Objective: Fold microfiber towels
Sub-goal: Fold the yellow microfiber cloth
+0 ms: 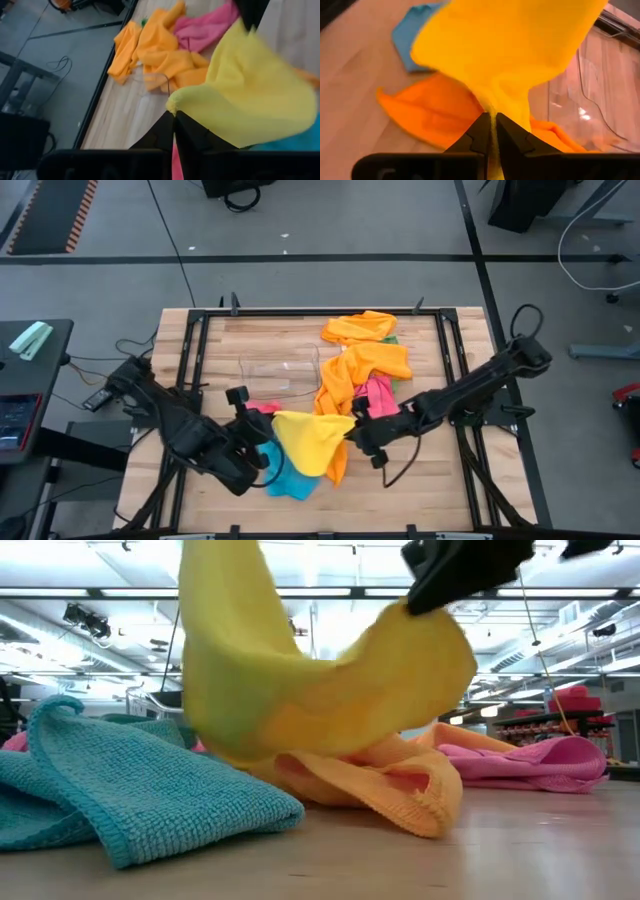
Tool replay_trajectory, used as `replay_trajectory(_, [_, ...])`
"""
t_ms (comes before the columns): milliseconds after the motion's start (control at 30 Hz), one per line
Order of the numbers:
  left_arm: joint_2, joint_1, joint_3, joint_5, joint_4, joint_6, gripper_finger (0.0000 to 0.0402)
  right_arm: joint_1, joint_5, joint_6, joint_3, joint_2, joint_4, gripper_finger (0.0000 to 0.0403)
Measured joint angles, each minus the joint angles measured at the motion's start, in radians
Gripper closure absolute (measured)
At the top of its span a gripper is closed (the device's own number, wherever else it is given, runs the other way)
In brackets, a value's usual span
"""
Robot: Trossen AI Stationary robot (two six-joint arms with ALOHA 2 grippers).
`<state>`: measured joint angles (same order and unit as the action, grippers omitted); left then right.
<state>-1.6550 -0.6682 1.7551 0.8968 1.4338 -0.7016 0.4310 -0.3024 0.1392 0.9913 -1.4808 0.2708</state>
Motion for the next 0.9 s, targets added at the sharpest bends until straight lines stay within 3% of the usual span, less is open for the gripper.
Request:
replay_trajectory(300, [0.0,0.017,-0.247,-0.001,-0.196,0.02,0.0388,0.024,0.067,-0.075,0.0,0.094,0.106,0.0367])
replay_trajectory(600, [0.0,0.057,-0.409,-0.001,-0.491,0.166,0.0372,0.024,0.099,-0.091,0.0,0.048,0.133,0.0373])
replay_trajectory(900, [0.0,0.063,-0.488,-0.011,-0.588,0.163,0.0382,0.011,0.13,-0.114,0.0,-0.019,0.156,0.0398])
